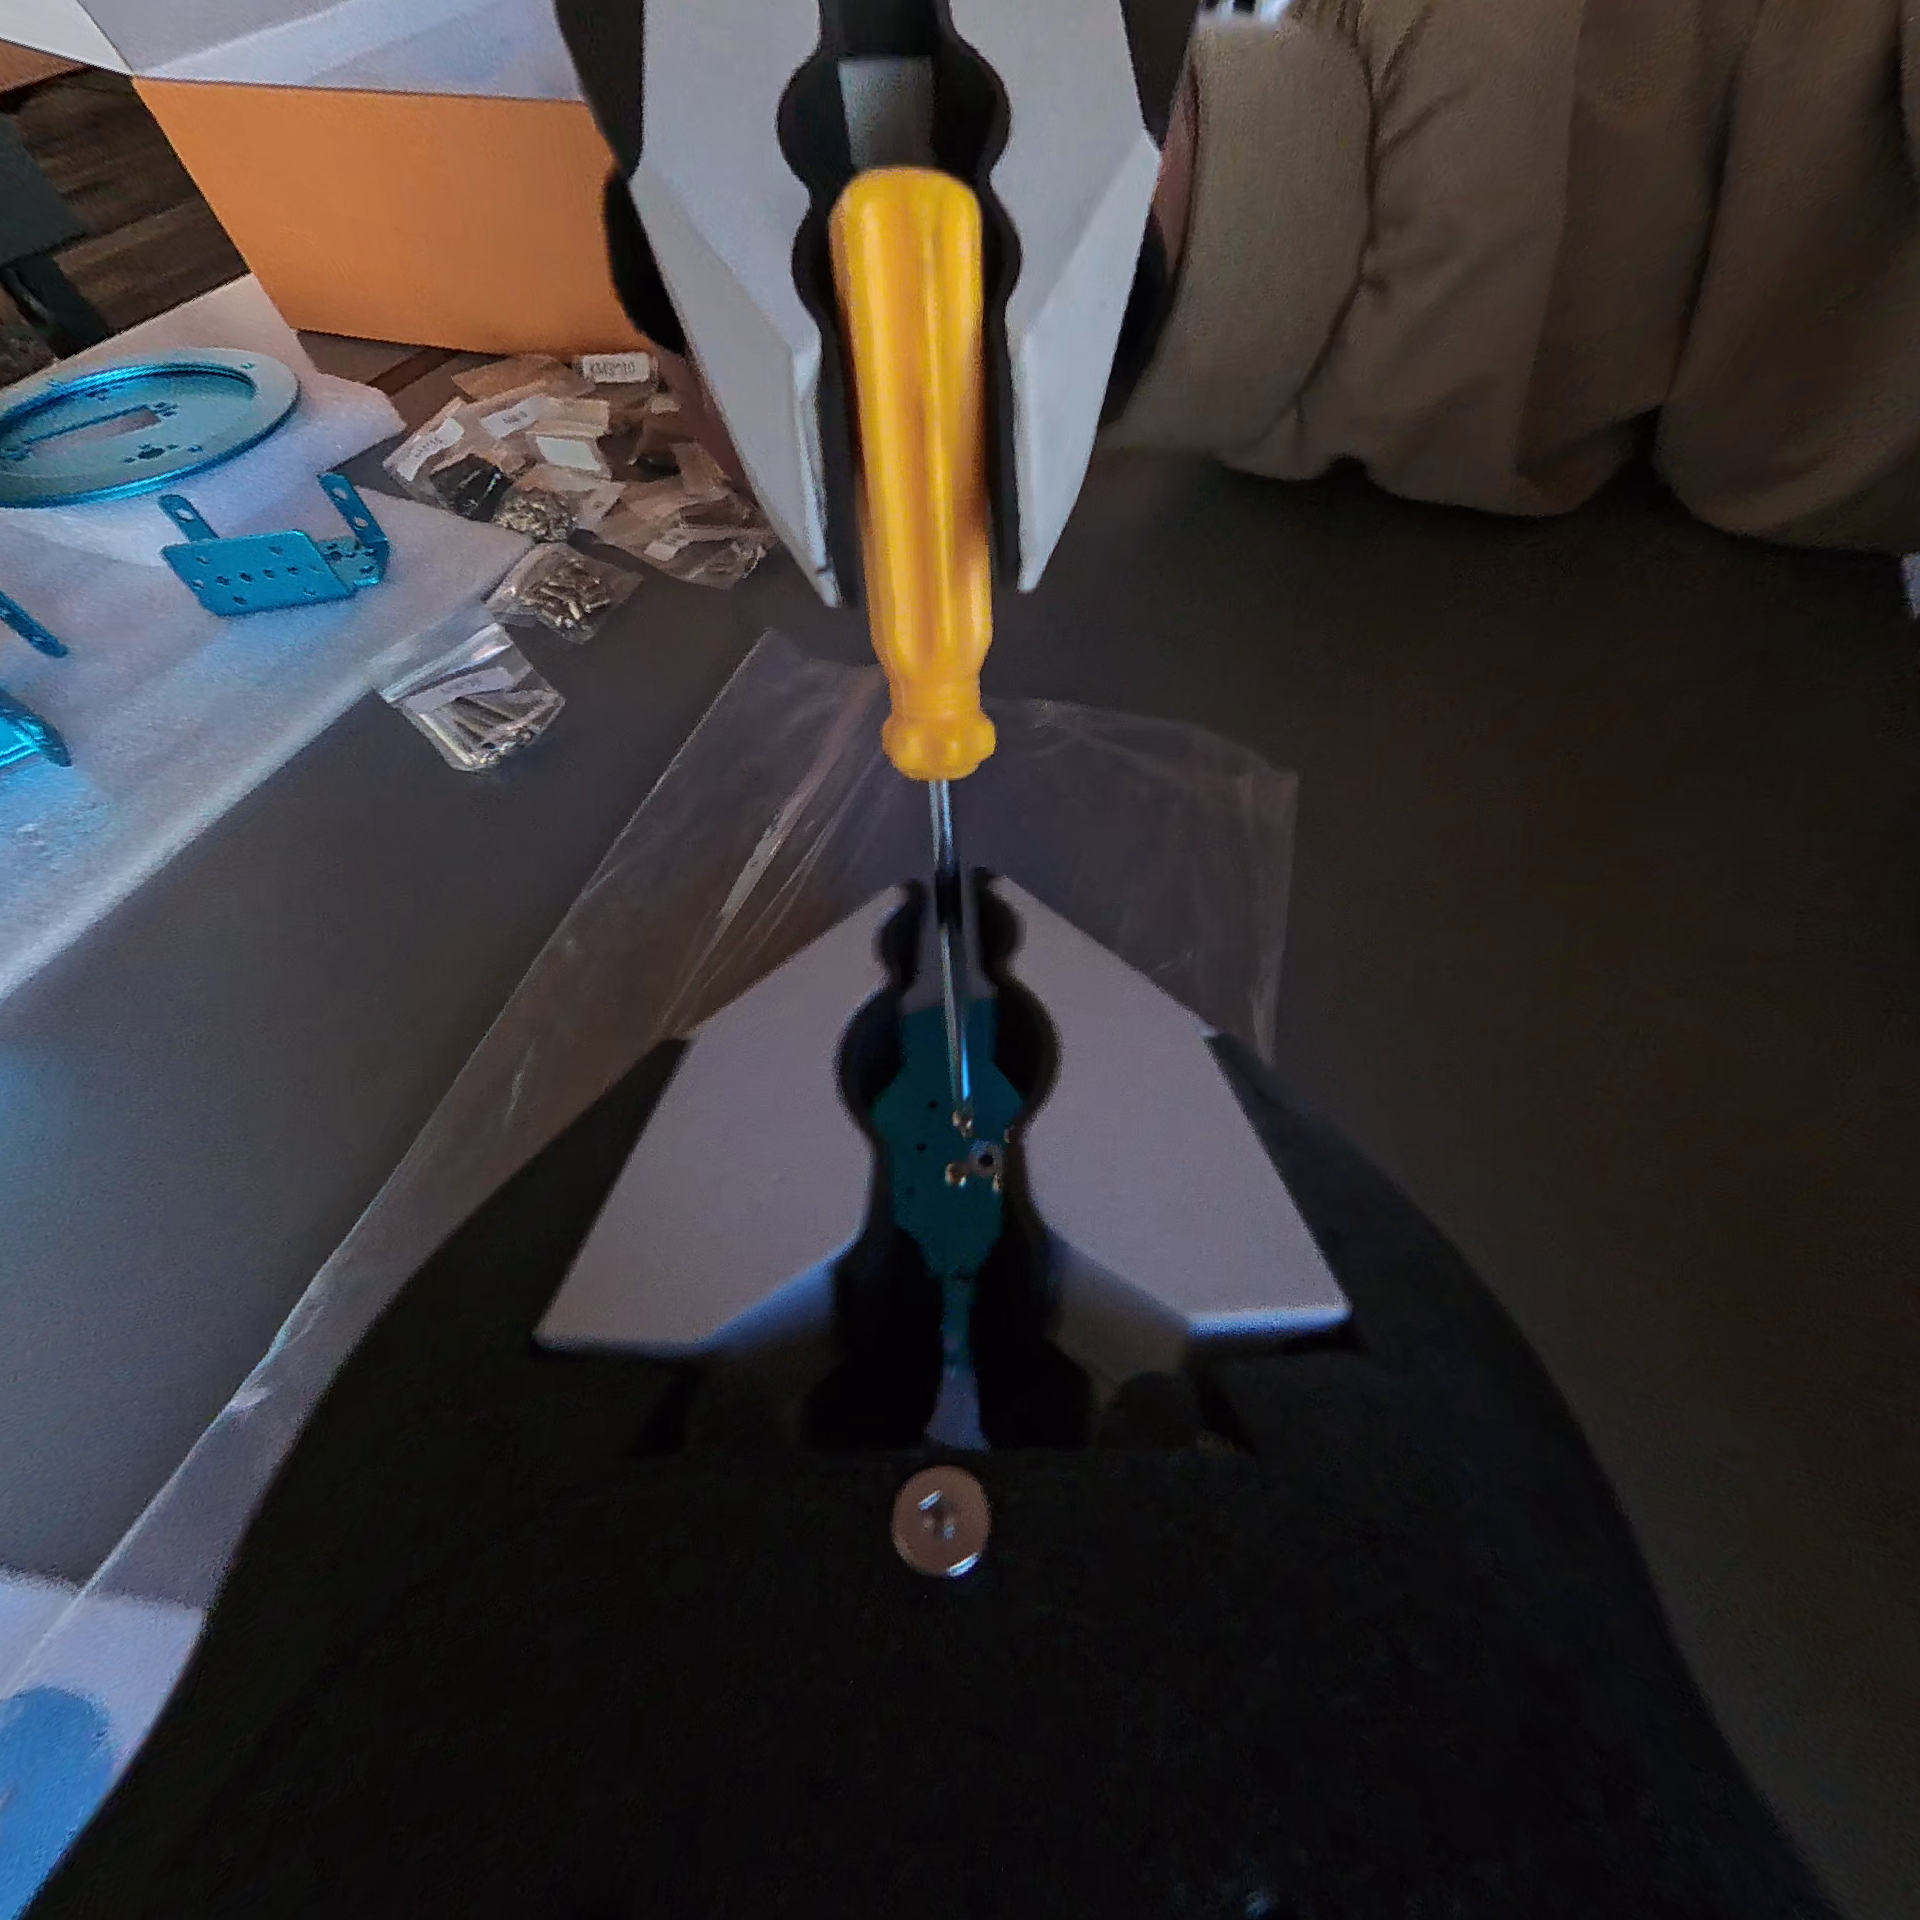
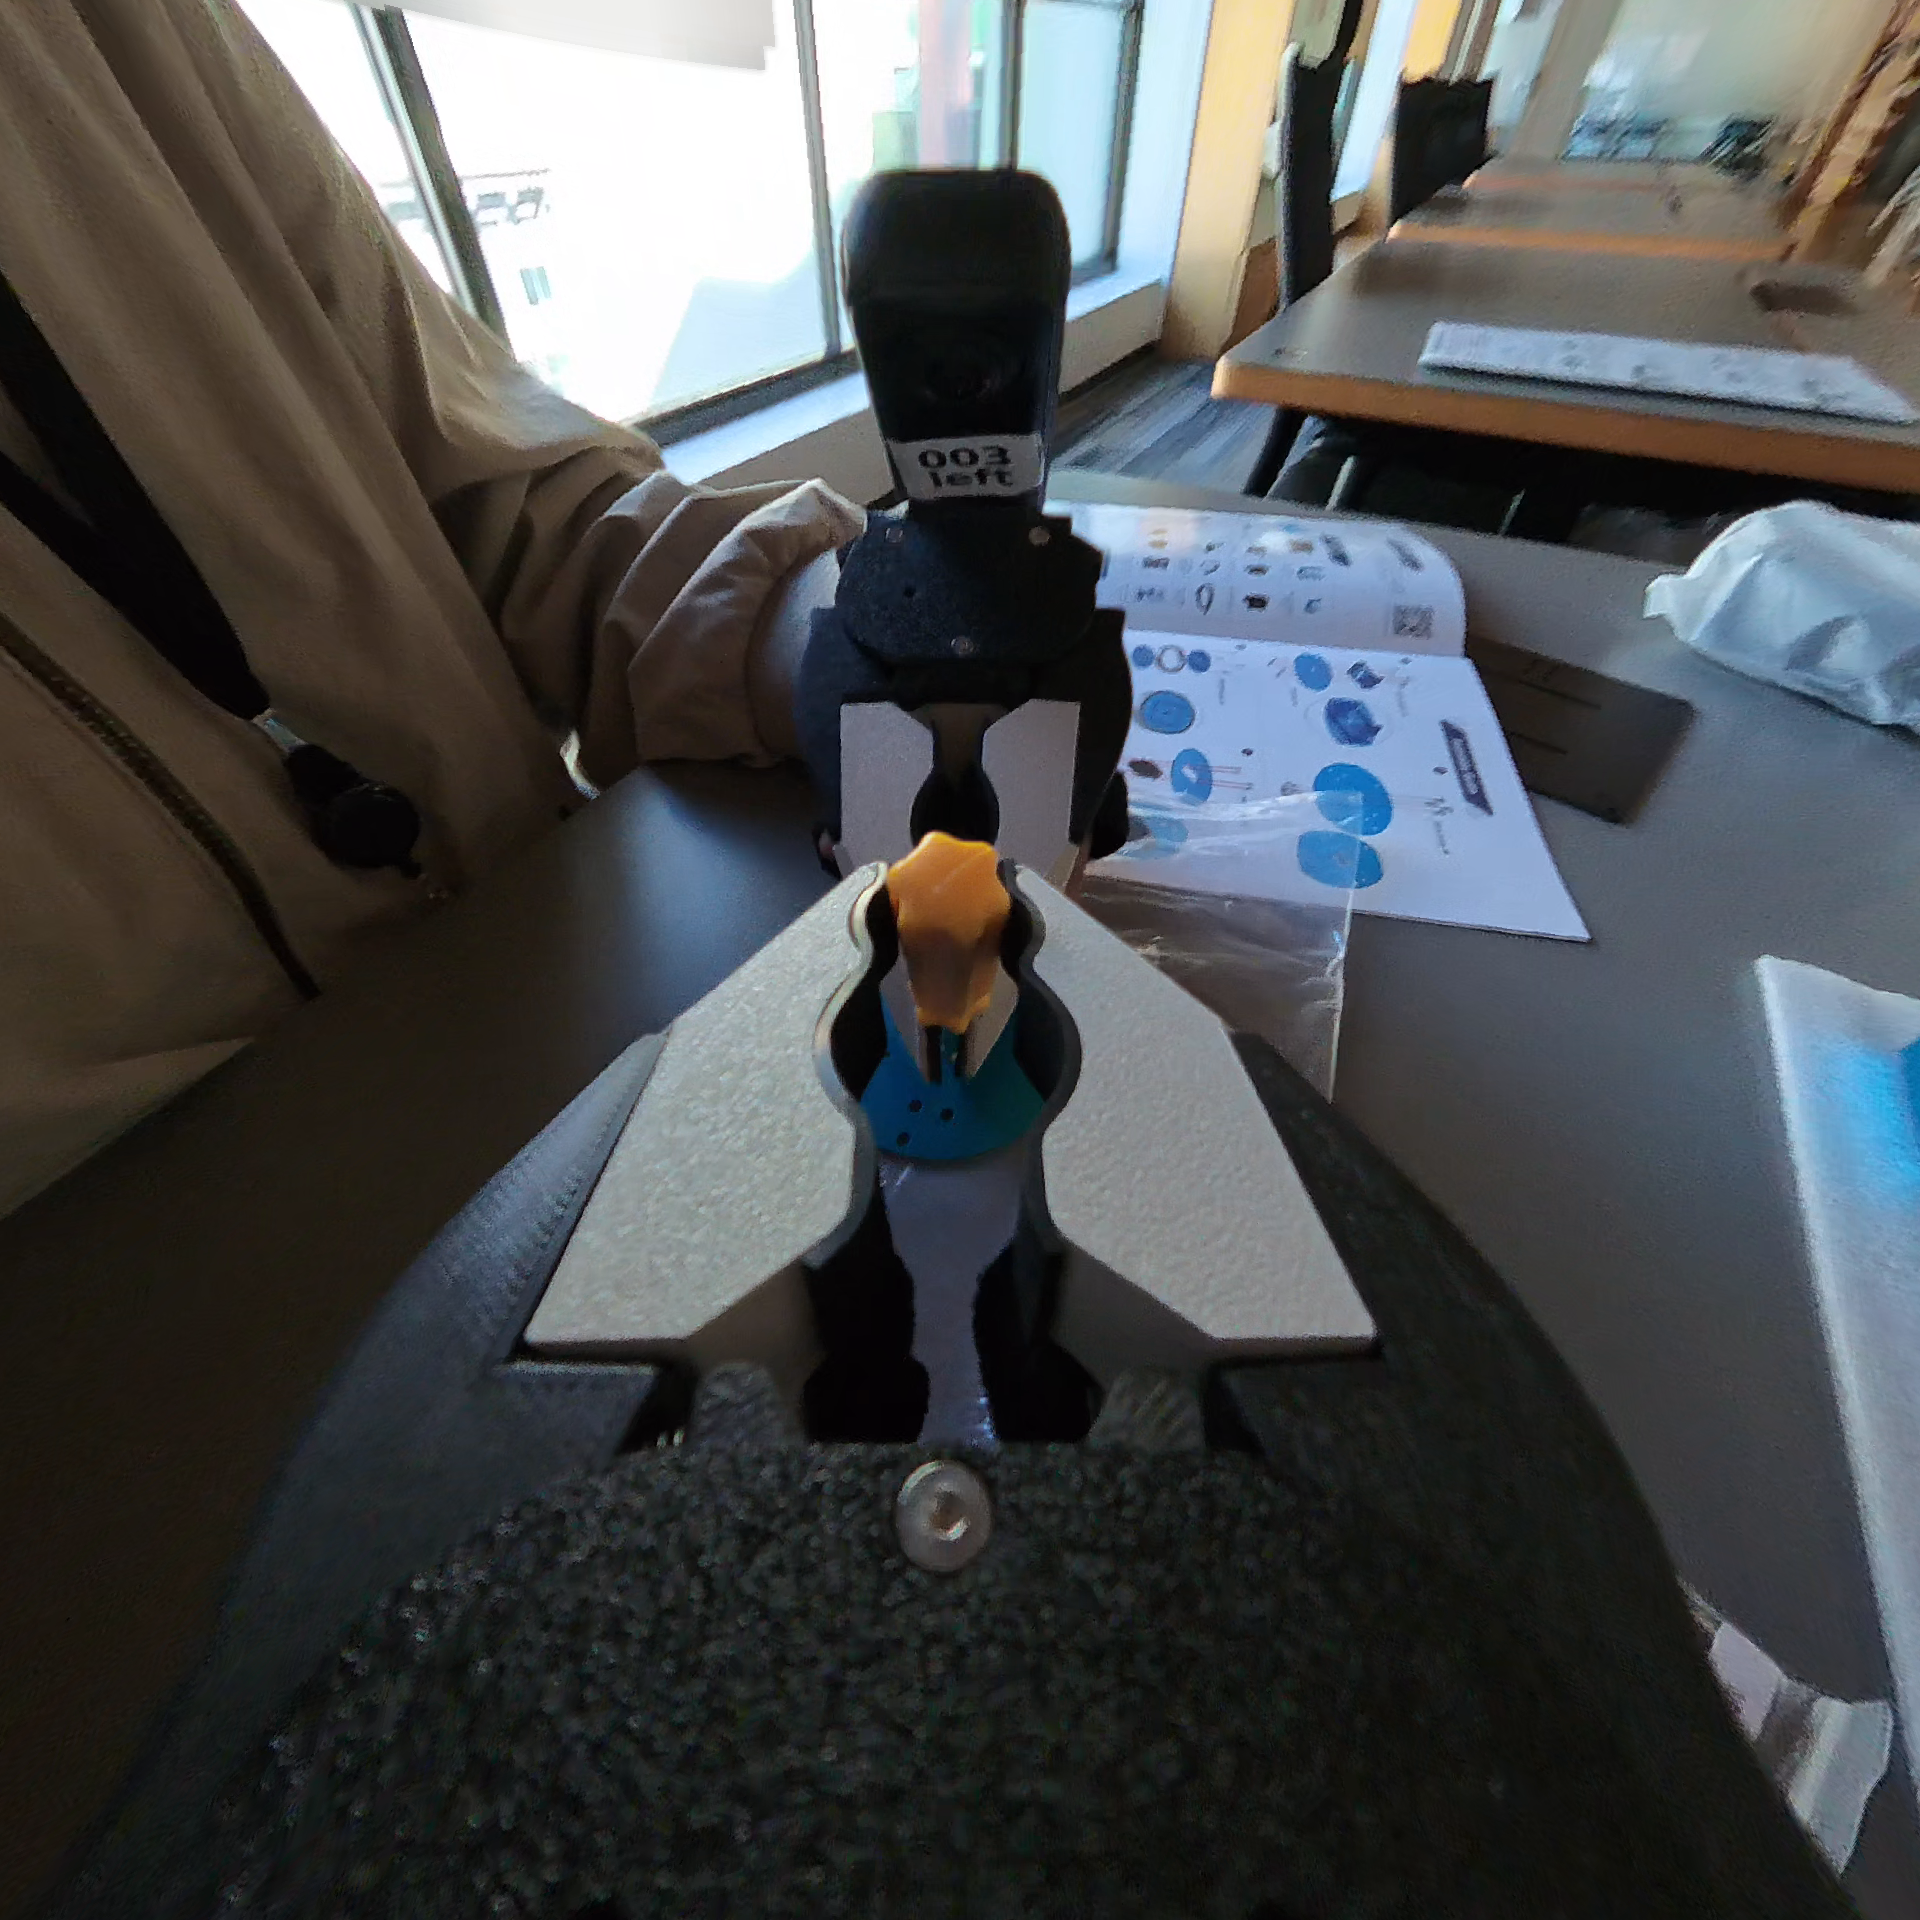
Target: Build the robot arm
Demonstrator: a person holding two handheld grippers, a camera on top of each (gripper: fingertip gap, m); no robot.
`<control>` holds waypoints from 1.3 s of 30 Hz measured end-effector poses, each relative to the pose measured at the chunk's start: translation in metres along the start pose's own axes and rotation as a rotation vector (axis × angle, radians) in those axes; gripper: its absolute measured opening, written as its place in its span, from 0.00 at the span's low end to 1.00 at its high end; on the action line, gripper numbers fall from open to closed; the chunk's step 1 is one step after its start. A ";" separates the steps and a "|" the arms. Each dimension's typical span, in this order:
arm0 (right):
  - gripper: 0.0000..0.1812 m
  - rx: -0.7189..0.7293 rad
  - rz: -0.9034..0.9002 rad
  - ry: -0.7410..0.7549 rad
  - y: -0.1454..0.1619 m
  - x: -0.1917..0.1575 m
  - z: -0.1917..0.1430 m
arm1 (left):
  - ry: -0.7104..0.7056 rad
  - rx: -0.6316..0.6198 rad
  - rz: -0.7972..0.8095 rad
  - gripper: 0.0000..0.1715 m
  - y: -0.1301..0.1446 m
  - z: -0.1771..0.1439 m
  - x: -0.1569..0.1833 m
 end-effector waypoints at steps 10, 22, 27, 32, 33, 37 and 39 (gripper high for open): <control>0.10 -0.254 -0.003 -0.064 -0.021 0.010 0.025 | 0.226 -0.282 0.024 0.42 0.038 -0.032 0.008; 0.10 -0.333 0.099 0.165 -0.035 0.008 0.046 | 0.148 -0.258 -0.028 0.39 0.042 -0.029 0.013; 0.10 -0.291 0.177 0.412 -0.034 -0.004 0.049 | 0.105 -0.252 -0.021 0.38 0.041 -0.028 0.016; 0.10 -0.202 0.384 0.697 -0.032 -0.013 0.050 | 0.071 -0.255 -0.010 0.38 0.041 -0.028 0.018; 0.10 -0.179 0.428 0.764 -0.032 -0.014 0.050 | 0.069 -0.254 -0.008 0.38 0.041 -0.028 0.018; 0.10 -0.119 0.459 1.039 -0.032 -0.023 0.060 | 0.065 -0.253 -0.013 0.38 0.041 -0.028 0.018; 0.10 -0.068 0.470 1.160 -0.033 -0.031 0.070 | 0.064 -0.252 -0.014 0.38 0.041 -0.027 0.018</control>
Point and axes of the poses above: each gripper's, where its closed fingertips meet, z out along the fingers, y out of its underside, x = y × z across the jaws, the point moved 6 cm from there along -z, back along the fingers, and after that the axes turned 14 degrees about z, right-handed, at the moved point
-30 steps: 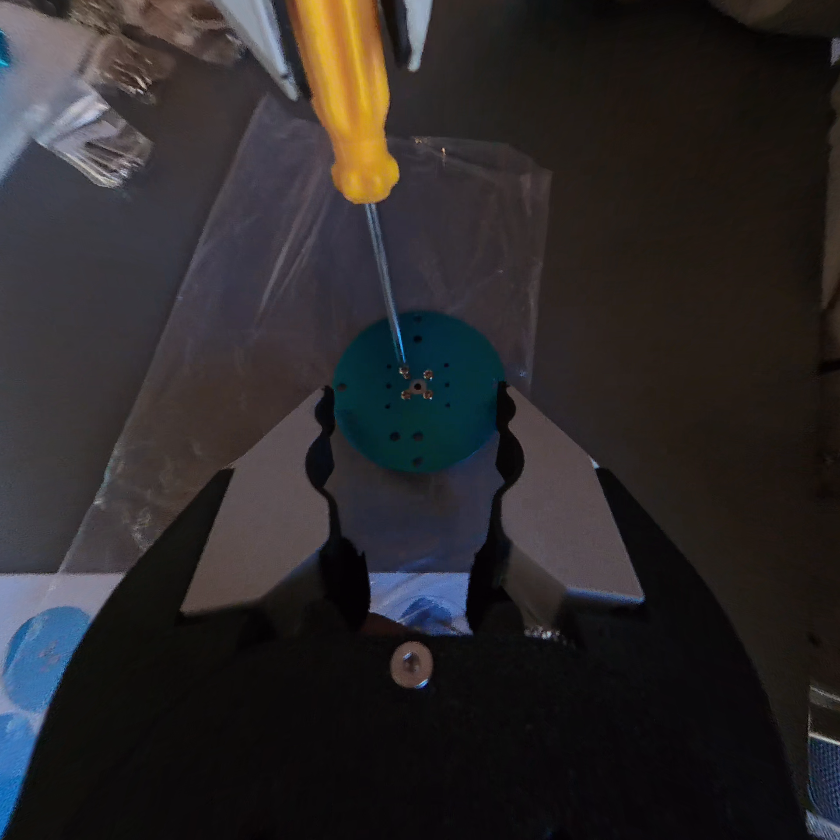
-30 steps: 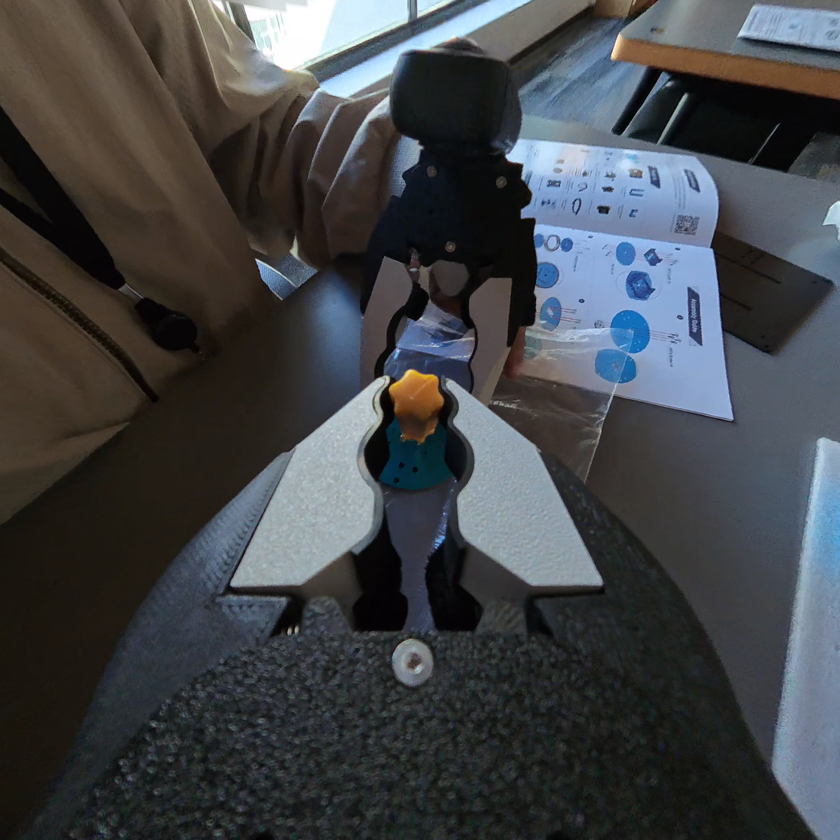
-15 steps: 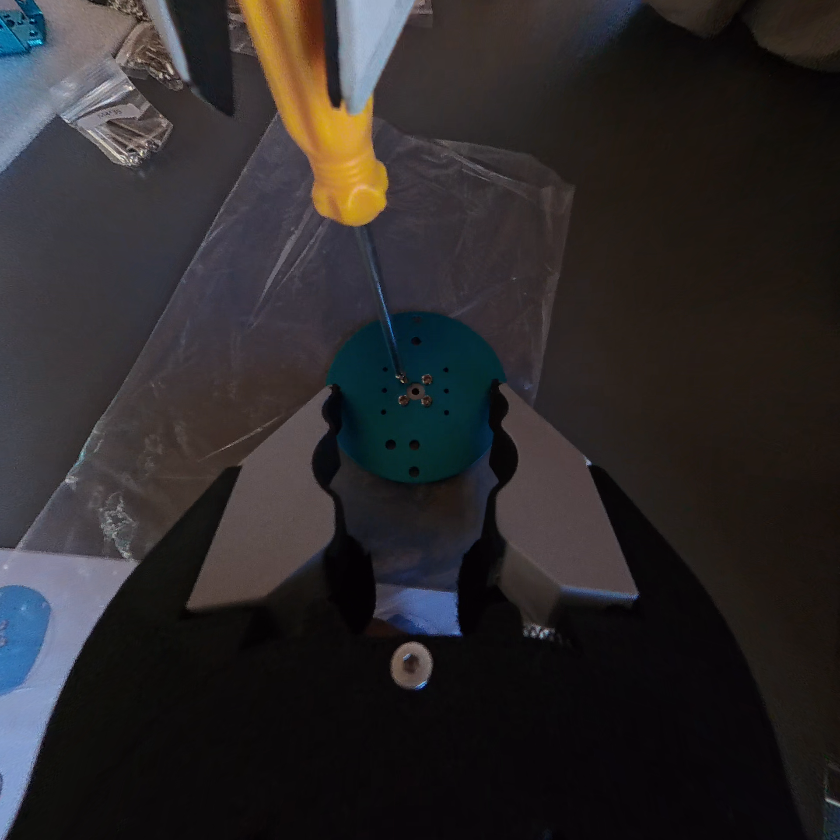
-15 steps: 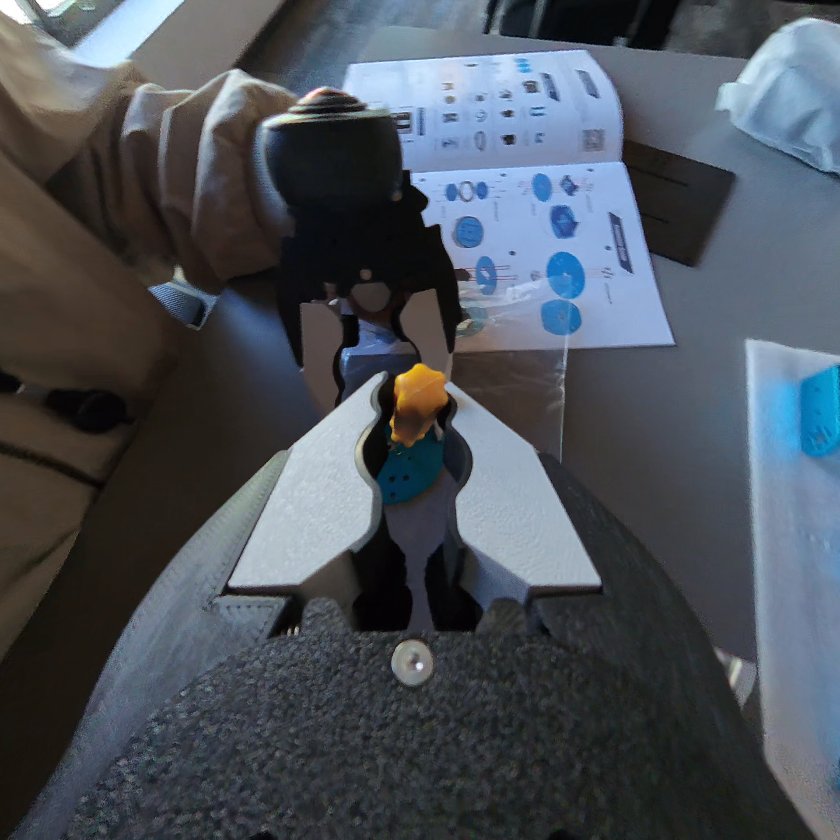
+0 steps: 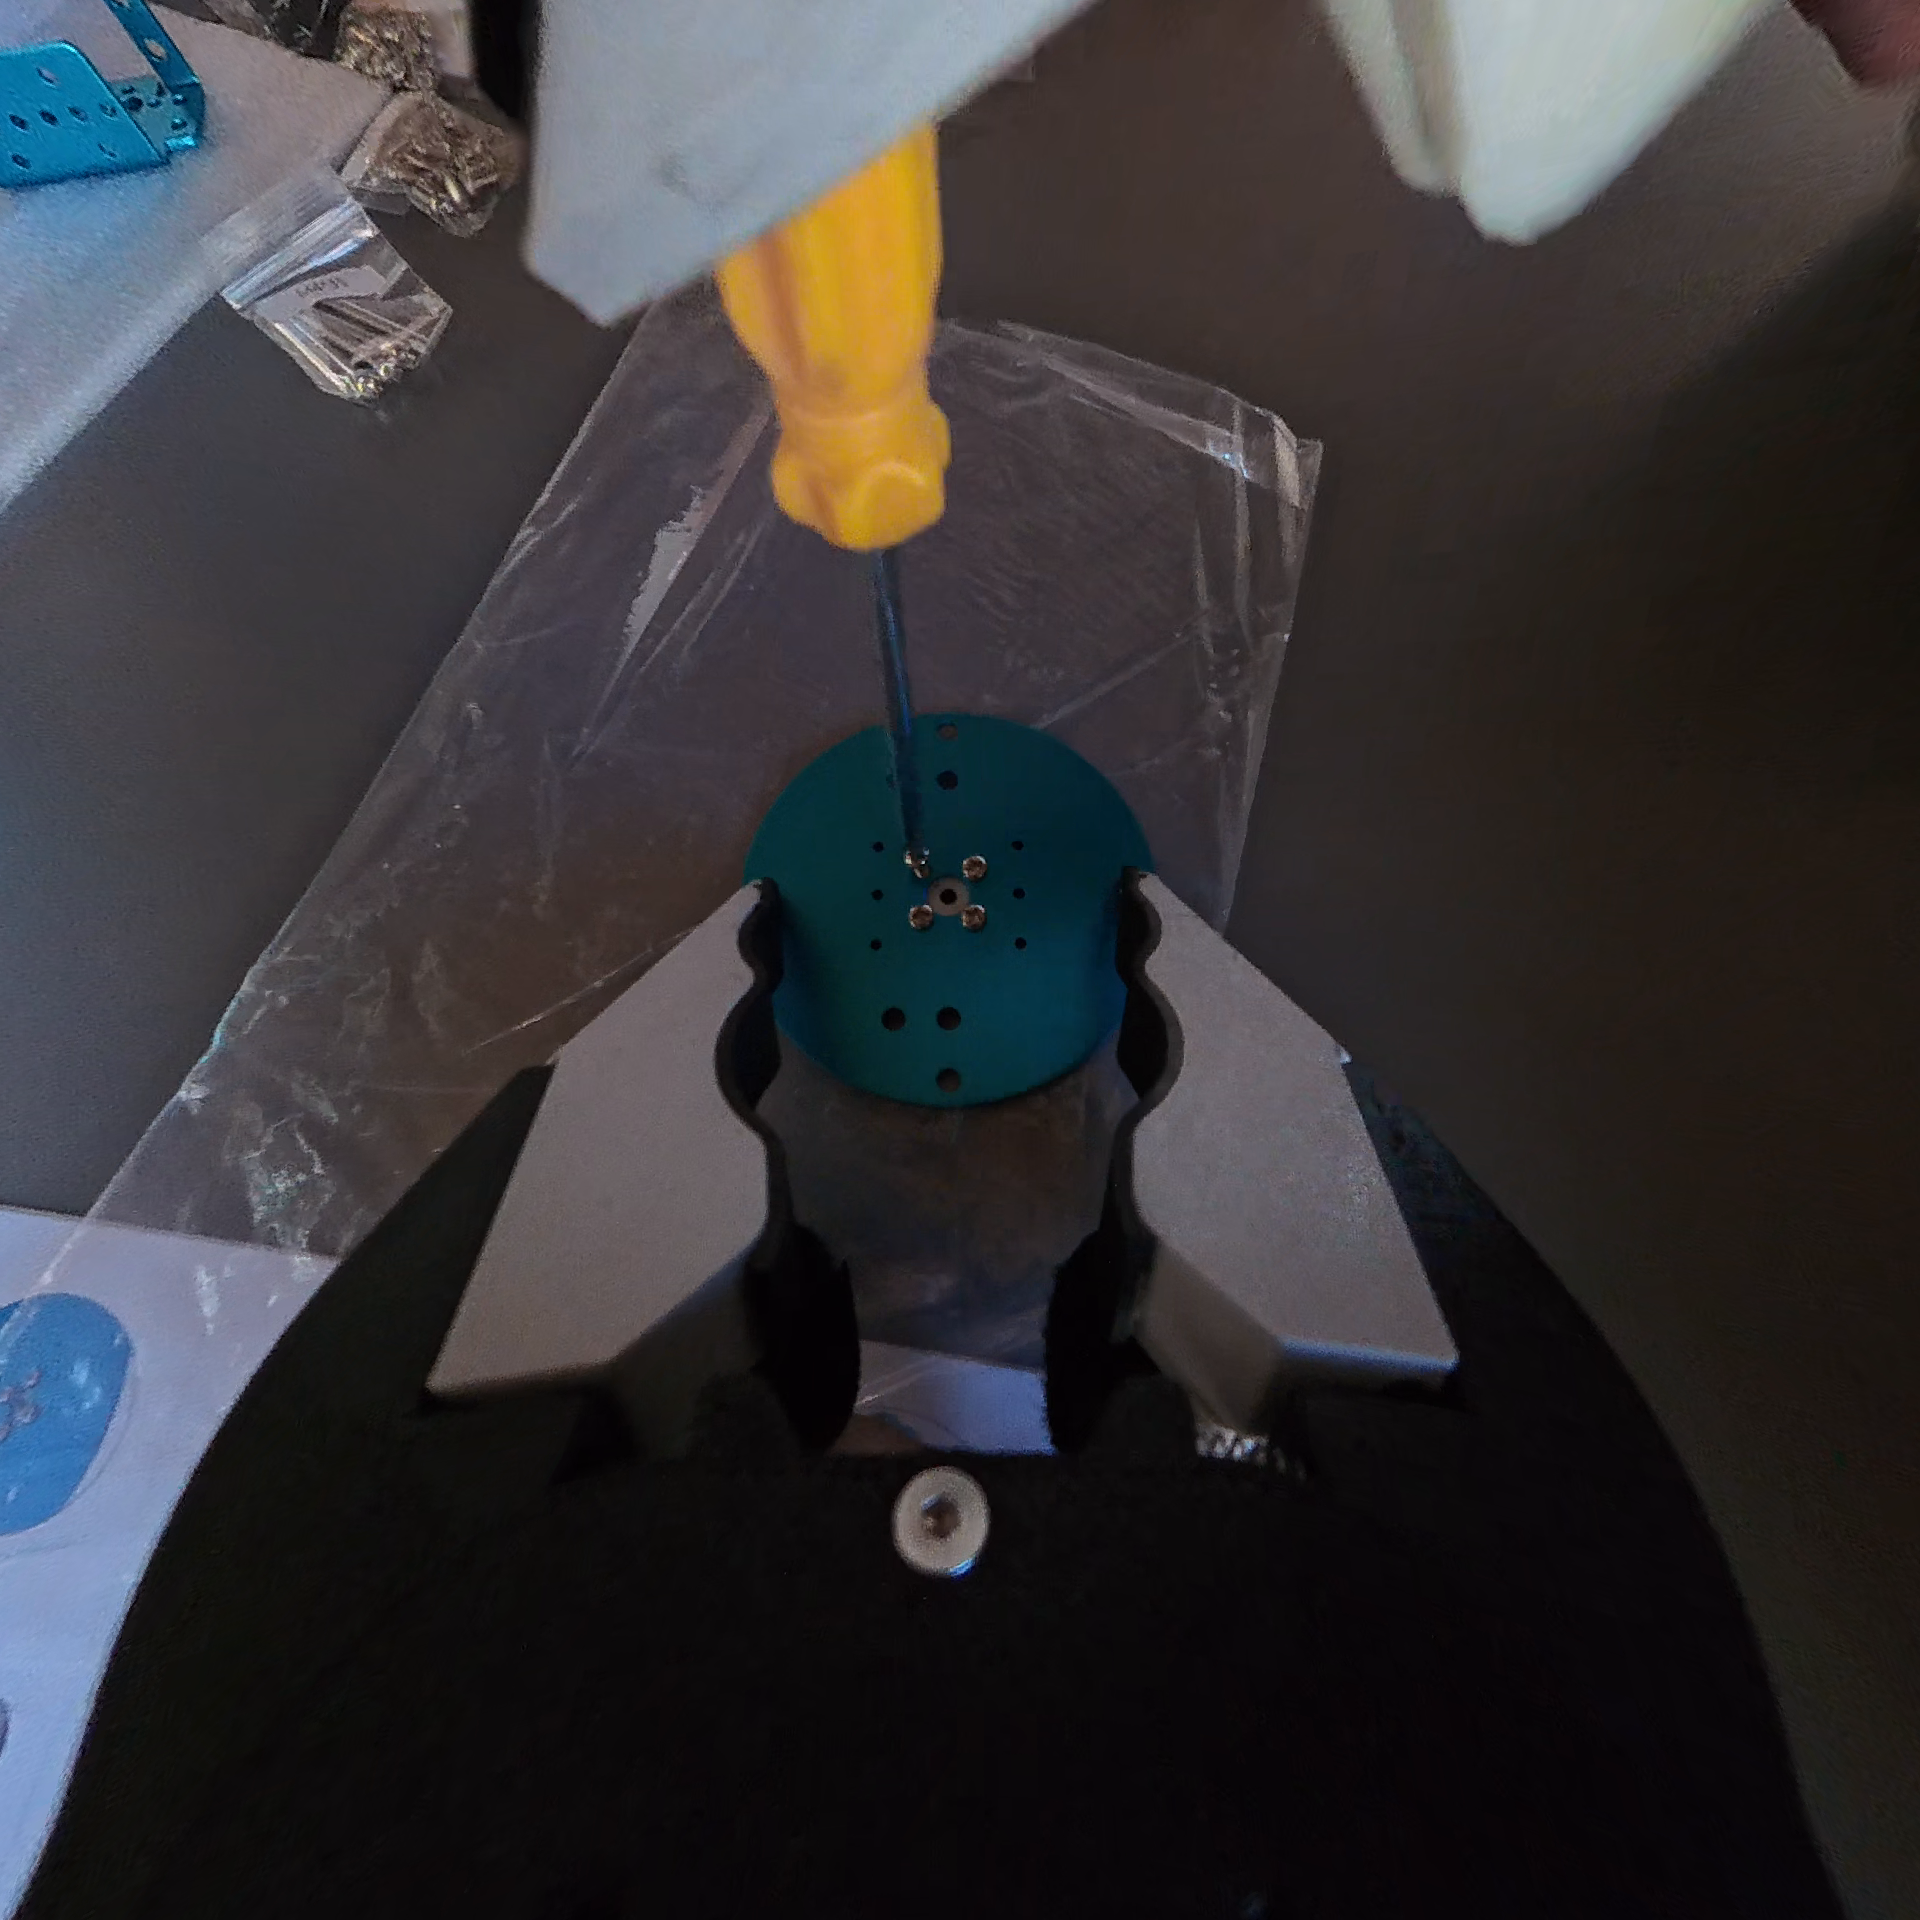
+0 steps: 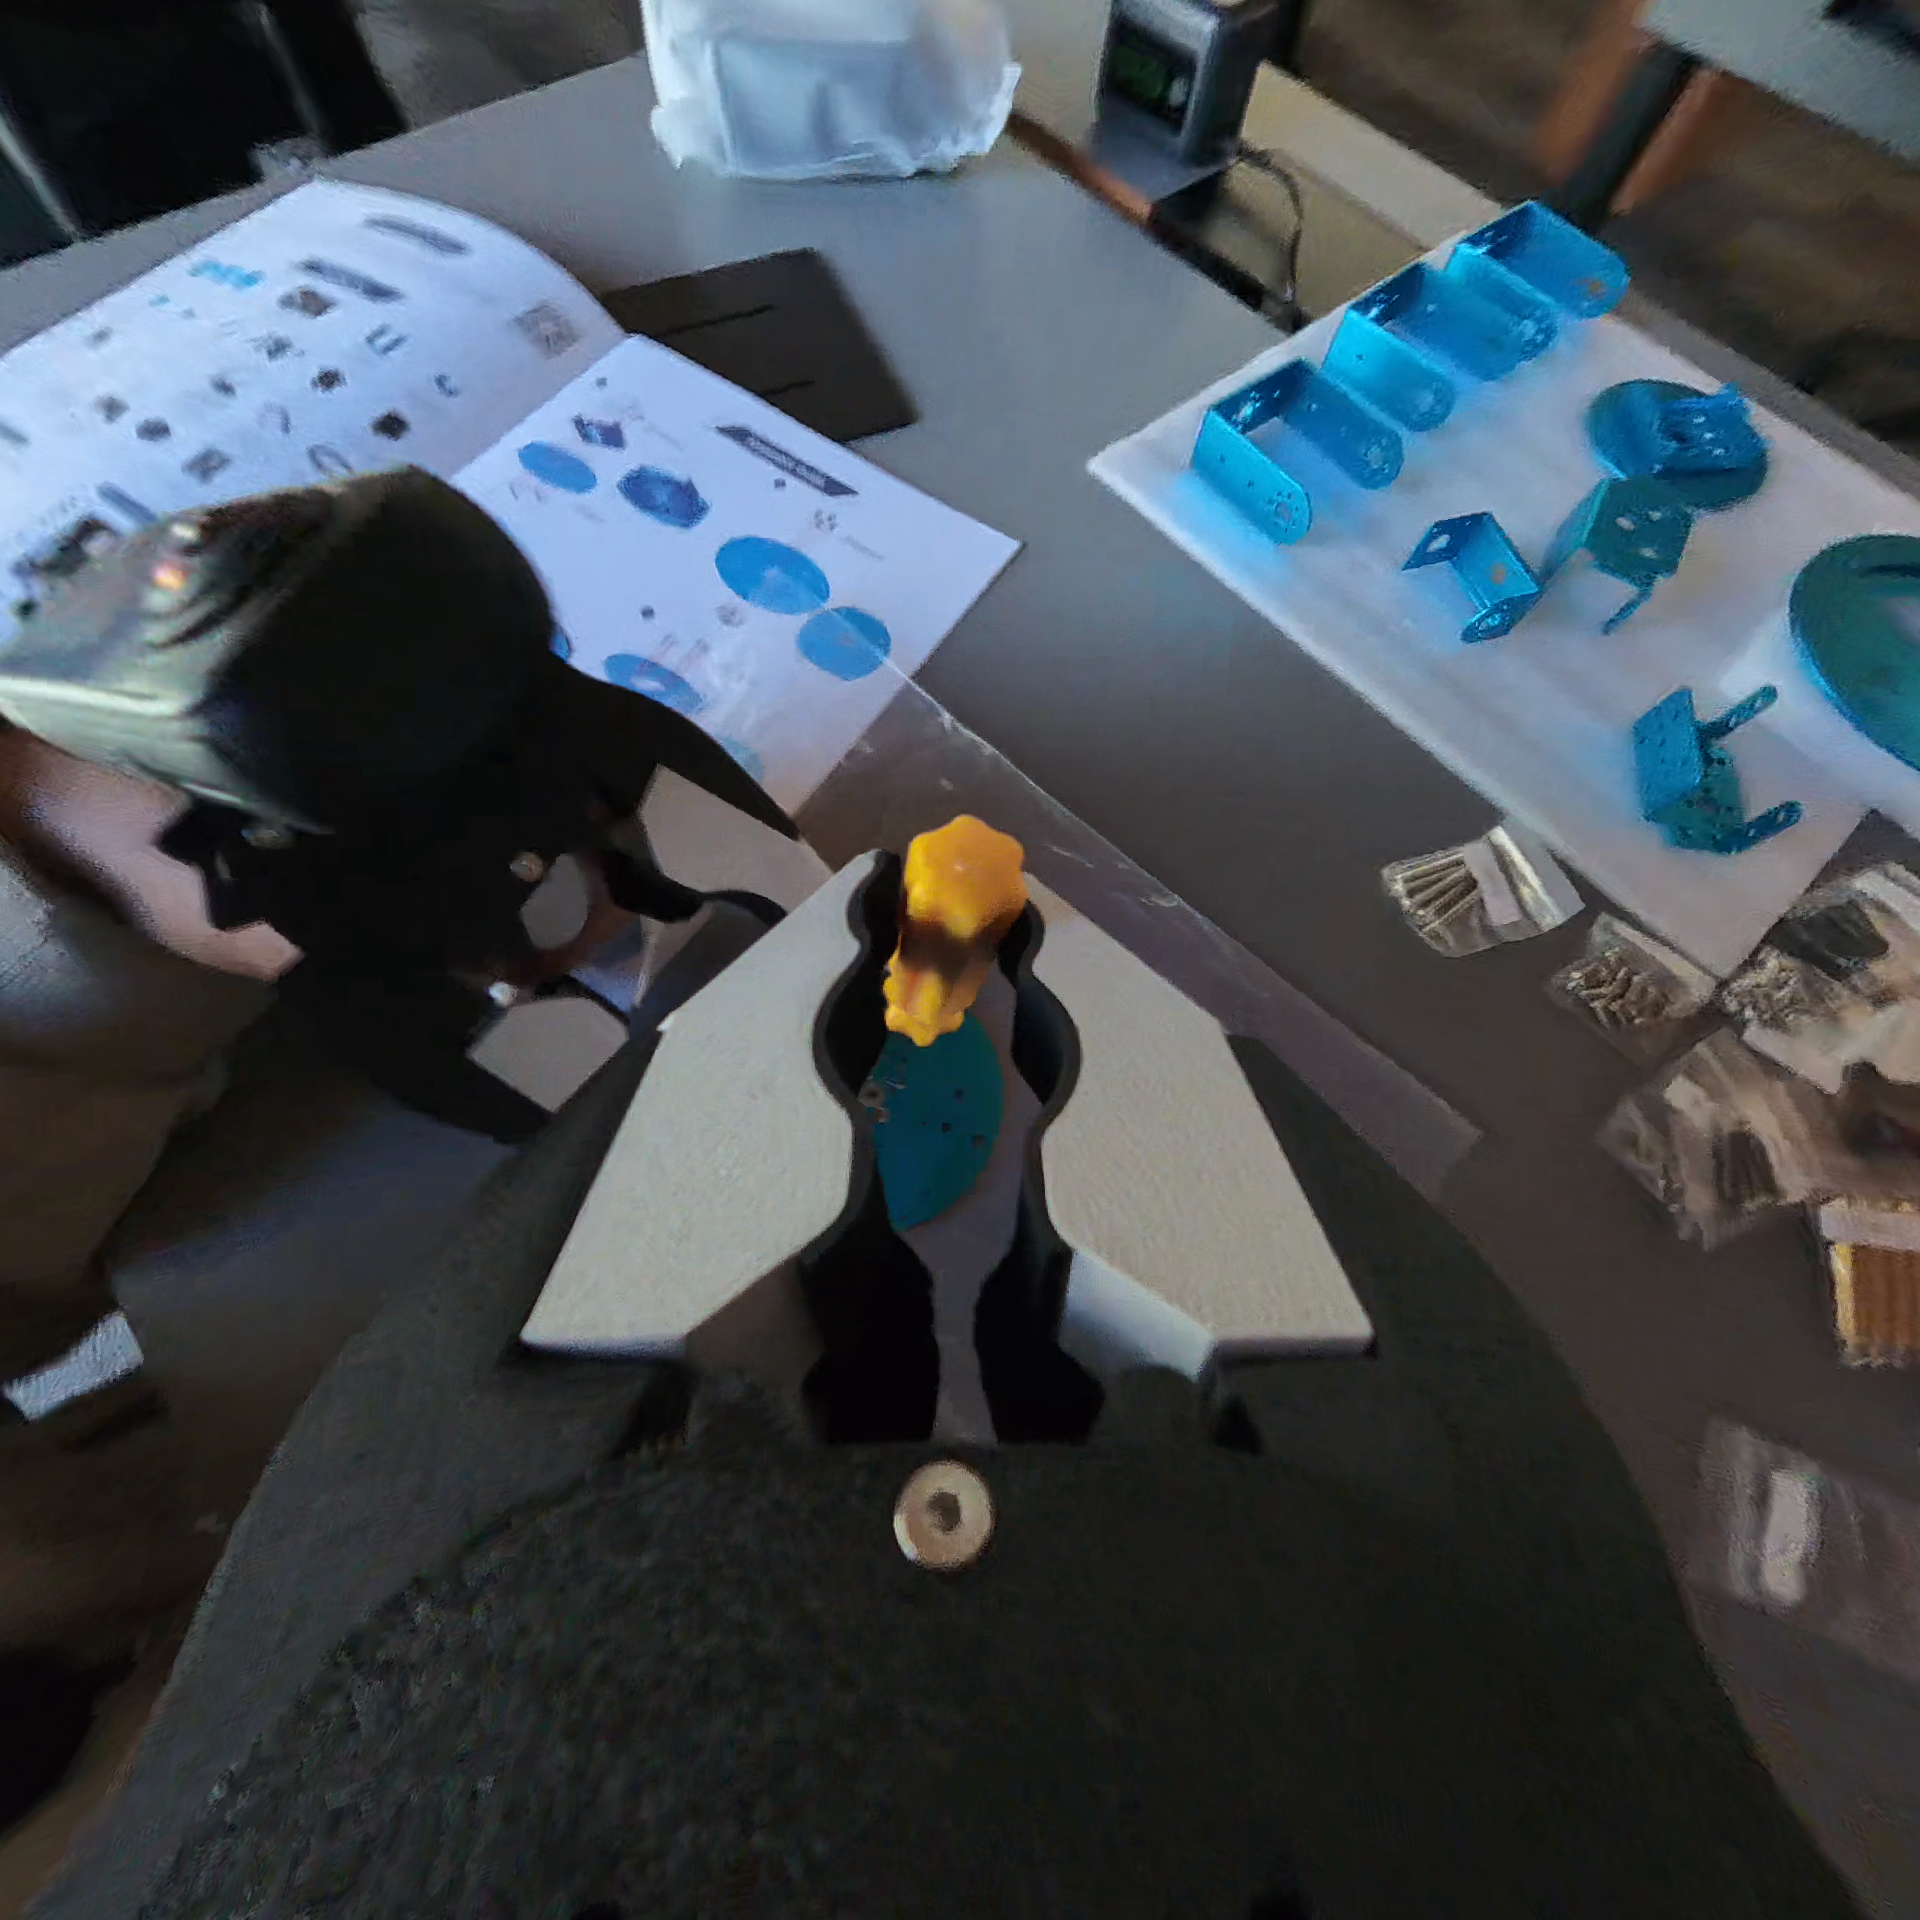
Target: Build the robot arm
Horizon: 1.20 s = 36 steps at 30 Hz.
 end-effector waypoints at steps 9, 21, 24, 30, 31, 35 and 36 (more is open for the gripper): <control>0.09 0.033 0.047 0.122 0.004 -0.015 -0.002 | -0.045 0.023 0.029 0.38 -0.004 -0.002 0.001; 0.09 -0.008 0.041 0.010 0.002 -0.015 0.000 | -0.157 0.252 0.016 0.02 -0.031 -0.018 -0.009; 0.29 0.071 -0.048 -0.232 0.001 -0.007 -0.003 | -0.126 0.277 -0.009 0.02 -0.029 -0.018 -0.010; 0.29 0.174 -0.249 -0.845 0.007 0.050 -0.006 | -0.083 0.297 -0.019 0.02 -0.028 -0.018 -0.012; 0.29 0.165 -0.237 -0.922 0.005 0.061 -0.002 | -0.079 0.298 -0.016 0.02 -0.028 -0.018 -0.012; 0.25 0.107 -0.285 -1.247 -0.006 0.068 0.010 | -0.064 0.300 -0.012 0.02 -0.028 -0.018 -0.012; 0.25 0.085 -0.308 -1.345 -0.007 0.062 0.010 | -0.063 0.299 -0.012 0.02 -0.028 -0.018 -0.012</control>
Point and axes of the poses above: each gripper's, where its closed fingertips meet, z out along the fingers, y out of its underside, x = y × z across the jaws, the point moved 6 cm from there along -z, back along the fingers, and after that the axes turned 14 degrees about z, right-handed, at the moved point
